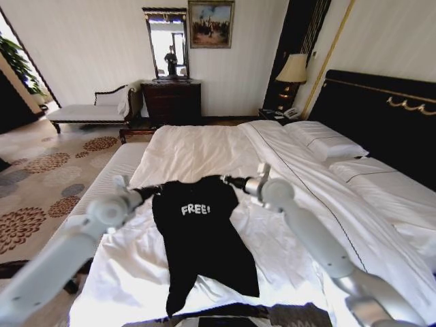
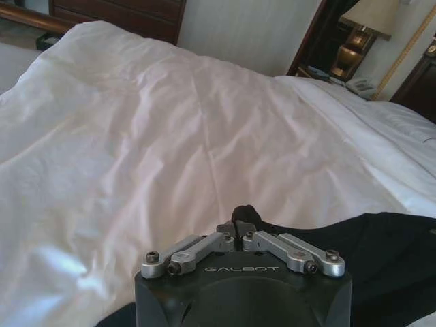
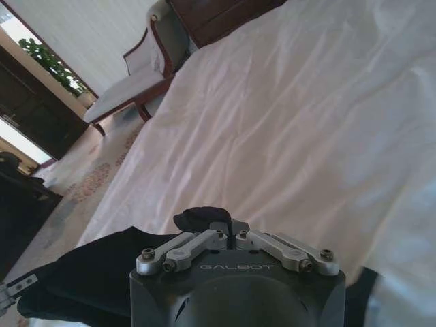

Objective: Fold the clothes on the bed.

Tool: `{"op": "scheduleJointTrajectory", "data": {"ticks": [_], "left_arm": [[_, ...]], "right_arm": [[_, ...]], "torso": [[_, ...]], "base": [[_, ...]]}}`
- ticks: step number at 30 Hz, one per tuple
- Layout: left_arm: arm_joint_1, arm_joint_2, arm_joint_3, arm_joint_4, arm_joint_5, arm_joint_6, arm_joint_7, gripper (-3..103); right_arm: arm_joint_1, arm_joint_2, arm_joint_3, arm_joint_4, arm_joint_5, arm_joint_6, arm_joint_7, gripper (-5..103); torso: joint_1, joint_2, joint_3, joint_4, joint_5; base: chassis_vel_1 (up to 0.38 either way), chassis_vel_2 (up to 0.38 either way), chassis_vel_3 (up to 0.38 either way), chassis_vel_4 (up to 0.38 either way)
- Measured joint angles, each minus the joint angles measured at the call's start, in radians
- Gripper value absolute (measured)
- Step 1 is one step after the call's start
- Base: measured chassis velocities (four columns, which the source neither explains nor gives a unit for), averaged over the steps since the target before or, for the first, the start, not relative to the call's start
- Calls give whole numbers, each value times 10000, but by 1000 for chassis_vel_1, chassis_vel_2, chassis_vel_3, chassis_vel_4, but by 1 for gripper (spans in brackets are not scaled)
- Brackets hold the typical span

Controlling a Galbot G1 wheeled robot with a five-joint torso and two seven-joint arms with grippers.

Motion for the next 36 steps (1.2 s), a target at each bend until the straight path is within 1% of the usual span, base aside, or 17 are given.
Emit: {"op": "scheduleJointTrajectory", "data": {"ticks": [3,9,13,15,16,17,18,19,20,21,24,25,27,30,31,35,36], "left_arm": [[159,-362,150,455,417,-296,131,0],[40,-691,281,1102,708,-557,267,0],[-675,-1253,507,2390,1125,-881,386,0],[-834,-1349,554,2585,1162,-905,401,0],[-1142,-1538,666,2945,1250,-935,411,0],[-1640,-1877,869,3525,1489,-986,422,0],[-2003,-2124,981,3919,1662,-1038,441,0],[-2385,-2369,1091,4392,1783,-1086,451,0],[-2385,-2369,1091,4392,1783,-1086,451,0],[-2768,-2631,1208,4910,1853,-1111,473,0],[-3900,-3256,1501,6500,2022,-1119,667,0],[-3900,-3256,1501,6500,2022,-1119,667,0],[-4622,-3614,1695,7503,2207,-1119,830,0],[-5379,-4043,1912,8639,2555,-1179,1076,0],[-5379,-4043,1912,8639,2555,-1179,1076,0],[-6325,-4827,2074,10286,2822,-1251,1414,0],[-6325,-4827,2074,10286,2822,-1251,1414,0]], "right_arm": [[-449,336,202,-301,-508,0,-176,1],[-652,729,242,-755,-1167,143,-425,1],[-160,1276,37,-1827,-1801,645,-692,1],[-37,1378,-24,-2063,-1929,750,-765,1],[135,1530,-109,-2413,-2137,920,-915,1],[531,1811,-258,-3067,-2682,1264,-1352,1],[773,1968,-346,-3431,-2987,1475,-1591,1],[1057,2167,-464,-3891,-3248,1662,-1788,1],[1057,2167,-464,-3891,-3248,1662,-1788,1],[1329,2339,-575,-4318,-3384,1750,-1878,1],[2090,2806,-877,-5783,-3807,2026,-2049,1],[2090,2806,-877,-5783,-3807,2026,-2049,1],[2574,3132,-993,-6915,-4154,2257,-2168,1],[3193,3520,-728,-8189,-4699,2539,-2329,1],[3193,3520,-728,-8189,-4699,2539,-2329,1],[3845,3829,-209,-9550,-5221,2822,-2668,1],[3845,3829,-209,-9550,-5221,2822,-2668,1]], "torso": [[-3,1,-1,3,-1],[-3,2,-2,1,-1],[-3,1,-1,4,-3],[-2,1,-1,4,-4],[-2,1,-1,5,0],[-2,0,0,4,-1],[-1,1,0,4,-6],[-2,2,-1,-1,-2],[-2,2,-1,-1,-2],[-1,2,0,2,1],[1,1,2,1,-2],[1,1,2,1,-2],[2,0,3,3,-1],[1,0,2,5,0],[1,0,2,5,0],[1,0,1,0,0],[1,0,1,0,0]], "base": [[0,0,0,0],[0,0,0,0],[0,0,0,0],[0,0,0,0],[0,0,0,0],[0,0,0,0],[0,0,0,0],[0,0,0,0],[0,0,0,0],[0,0,0,0],[0,0,0,0],[0,0,0,0],[0,0,0,0],[0,0,0,0],[0,0,0,0],[0,0,0,0],[0,0,0,0]]}}
